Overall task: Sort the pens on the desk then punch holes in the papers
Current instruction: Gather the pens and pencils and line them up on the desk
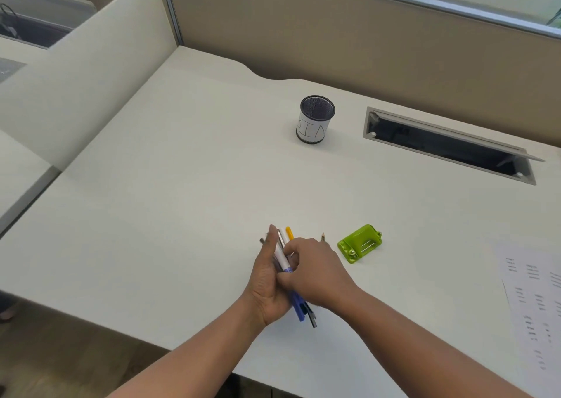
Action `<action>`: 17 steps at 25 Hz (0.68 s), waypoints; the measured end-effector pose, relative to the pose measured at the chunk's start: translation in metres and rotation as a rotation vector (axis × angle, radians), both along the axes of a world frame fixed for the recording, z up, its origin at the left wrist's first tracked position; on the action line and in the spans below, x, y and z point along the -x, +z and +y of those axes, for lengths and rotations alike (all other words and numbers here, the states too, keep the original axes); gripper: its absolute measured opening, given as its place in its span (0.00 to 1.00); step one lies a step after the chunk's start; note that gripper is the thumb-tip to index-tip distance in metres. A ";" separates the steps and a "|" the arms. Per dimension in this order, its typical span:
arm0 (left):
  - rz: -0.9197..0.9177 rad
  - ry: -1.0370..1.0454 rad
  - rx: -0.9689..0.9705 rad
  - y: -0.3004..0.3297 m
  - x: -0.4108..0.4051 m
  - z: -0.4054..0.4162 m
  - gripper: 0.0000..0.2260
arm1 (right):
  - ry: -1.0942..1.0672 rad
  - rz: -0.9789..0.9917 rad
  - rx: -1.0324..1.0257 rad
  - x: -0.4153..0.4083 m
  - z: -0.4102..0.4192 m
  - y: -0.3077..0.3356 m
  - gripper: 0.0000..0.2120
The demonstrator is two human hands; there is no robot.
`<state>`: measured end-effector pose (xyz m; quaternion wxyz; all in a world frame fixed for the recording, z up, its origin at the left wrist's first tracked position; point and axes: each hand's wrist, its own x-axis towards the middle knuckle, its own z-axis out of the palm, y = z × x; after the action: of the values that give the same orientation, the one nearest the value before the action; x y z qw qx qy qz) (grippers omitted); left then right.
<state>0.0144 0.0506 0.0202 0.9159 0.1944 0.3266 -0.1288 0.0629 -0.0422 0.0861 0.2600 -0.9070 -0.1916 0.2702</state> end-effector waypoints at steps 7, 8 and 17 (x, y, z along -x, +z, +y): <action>-0.008 -0.032 -0.056 -0.008 0.000 0.013 0.15 | -0.198 -0.060 -0.107 -0.003 -0.029 -0.022 0.05; 0.013 -0.027 -0.087 -0.010 0.000 0.015 0.18 | -0.258 -0.069 -0.096 -0.008 -0.037 -0.028 0.04; 0.071 -0.018 -0.198 -0.019 0.013 0.025 0.26 | -0.174 -0.129 0.306 -0.024 -0.049 -0.069 0.07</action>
<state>0.0009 0.0751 0.0012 0.8788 0.2823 0.3683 -0.1111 0.0867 -0.0917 0.0170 0.1286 -0.9646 -0.0852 0.2138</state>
